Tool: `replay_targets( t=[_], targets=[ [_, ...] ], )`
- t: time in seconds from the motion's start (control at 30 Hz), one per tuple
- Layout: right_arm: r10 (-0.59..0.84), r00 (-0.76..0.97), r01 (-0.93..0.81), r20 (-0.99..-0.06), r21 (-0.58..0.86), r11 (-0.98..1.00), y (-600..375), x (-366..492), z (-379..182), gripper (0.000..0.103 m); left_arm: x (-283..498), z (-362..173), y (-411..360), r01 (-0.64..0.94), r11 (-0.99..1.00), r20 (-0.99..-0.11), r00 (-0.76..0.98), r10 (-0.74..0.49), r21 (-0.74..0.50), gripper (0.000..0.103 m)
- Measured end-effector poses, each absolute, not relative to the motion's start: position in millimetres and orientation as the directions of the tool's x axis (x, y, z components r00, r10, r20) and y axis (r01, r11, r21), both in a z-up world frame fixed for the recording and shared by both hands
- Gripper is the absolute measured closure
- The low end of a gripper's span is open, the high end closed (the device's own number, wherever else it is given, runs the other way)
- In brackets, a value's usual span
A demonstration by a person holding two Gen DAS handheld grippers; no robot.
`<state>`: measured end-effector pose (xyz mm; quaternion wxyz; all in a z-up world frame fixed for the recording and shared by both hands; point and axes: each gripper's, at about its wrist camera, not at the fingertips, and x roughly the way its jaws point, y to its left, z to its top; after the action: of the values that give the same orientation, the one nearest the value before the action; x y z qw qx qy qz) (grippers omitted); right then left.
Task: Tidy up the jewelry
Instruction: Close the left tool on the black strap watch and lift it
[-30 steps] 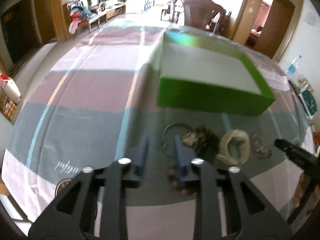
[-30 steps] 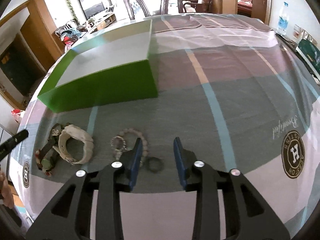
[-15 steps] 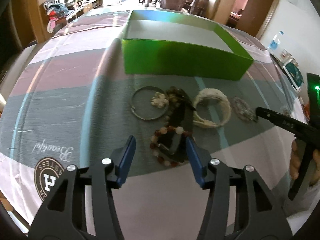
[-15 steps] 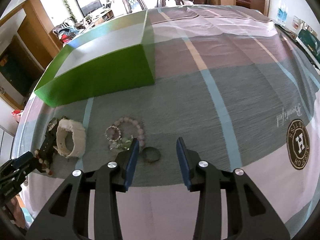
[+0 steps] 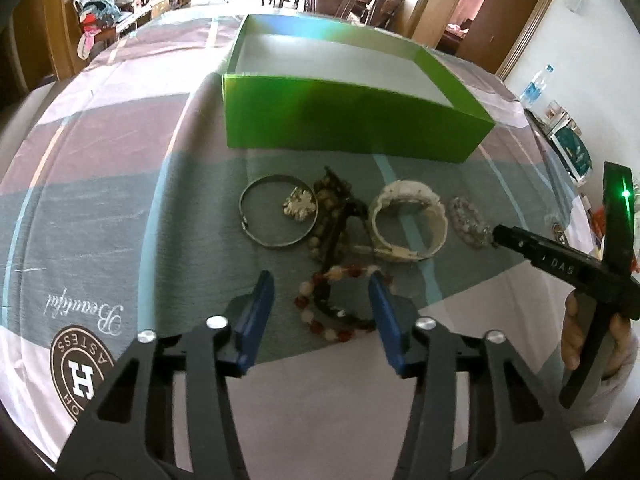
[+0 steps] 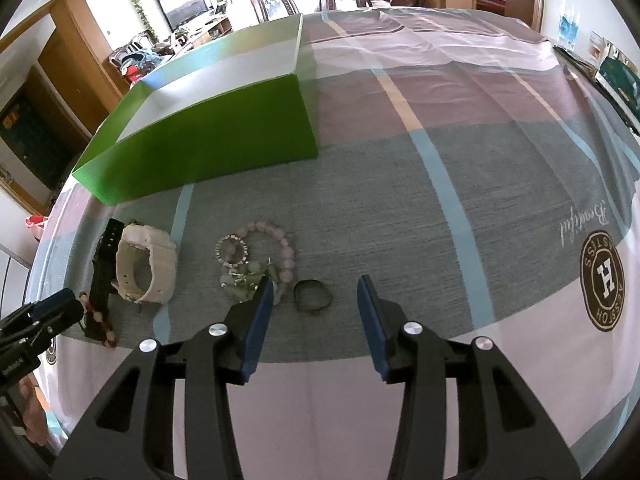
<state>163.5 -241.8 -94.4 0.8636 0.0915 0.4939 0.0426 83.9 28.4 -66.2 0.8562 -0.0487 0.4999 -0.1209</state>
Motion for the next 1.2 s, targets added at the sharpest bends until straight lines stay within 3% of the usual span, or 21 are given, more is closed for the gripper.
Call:
replay_targets(
  t=[0.07, 0.37, 0.43, 0.47, 0.5, 0.8, 0.83, 0.87, 0.97, 1.2],
  targets=[
    [0.160, 0.506, 0.013, -0.848, 0.192, 0.981, -240.3, 164.3, -94.9, 0.059, 85.0, -68.6, 30.5, 0.152, 0.968, -0.850, 0.464, -0.250, -0.202, 0.068],
    [0.168, 0.512, -0.010, -0.843, 0.190, 0.982, -235.9, 163.4, -91.4, 0.059, 92.0, -75.2, 22.2, 0.208, 0.960, -0.858, 0.443, -0.261, -0.186, 0.069],
    [0.179, 0.517, -0.022, -0.837, 0.196, 0.980, -234.2, 162.5, -88.2, 0.059, 92.8, -79.5, 18.8, 0.214, 0.957, -0.858, 0.437, -0.271, -0.193, 0.075],
    [0.185, 0.521, -0.031, -0.833, 0.198, 0.980, -233.0, 161.9, -85.8, 0.059, 93.9, -80.9, 17.1, 0.213, 0.959, -0.860, 0.438, -0.263, -0.185, 0.087],
    [0.191, 0.524, -0.043, -0.830, 0.199, 0.979, -231.0, 161.4, -83.4, 0.059, 95.5, -82.1, 15.9, 0.209, 0.963, -0.864, 0.439, -0.247, -0.169, 0.089],
    [0.203, 0.519, -0.165, -0.831, 0.135, 0.977, -192.6, 165.7, -79.7, 0.059, 84.5, -46.9, 24.8, 0.203, 0.966, -0.809, 0.534, -0.247, -0.162, 0.090],
    [0.188, 0.517, -0.172, -0.835, 0.114, 0.979, -188.4, 166.5, -81.4, 0.063, 83.4, -44.8, 25.2, 0.202, 0.966, -0.806, 0.538, -0.247, -0.162, 0.090],
    [0.166, 0.513, -0.181, -0.842, 0.083, 0.980, -183.6, 167.7, -84.0, 0.083, 82.3, -43.6, 26.3, 0.197, 0.967, -0.804, 0.541, -0.246, -0.162, 0.090],
    [0.160, 0.515, -0.199, -0.842, 0.065, 0.978, -179.4, 166.2, -83.4, 0.095, 81.2, -44.2, 27.0, 0.189, 0.968, -0.808, 0.537, -0.242, -0.164, 0.090],
    [0.184, 0.544, -0.207, -0.819, 0.082, 0.975, -183.2, 160.6, -71.2, 0.097, 80.1, -47.1, 25.7, 0.190, 0.967, -0.812, 0.529, -0.245, -0.168, 0.088]
  ],
)
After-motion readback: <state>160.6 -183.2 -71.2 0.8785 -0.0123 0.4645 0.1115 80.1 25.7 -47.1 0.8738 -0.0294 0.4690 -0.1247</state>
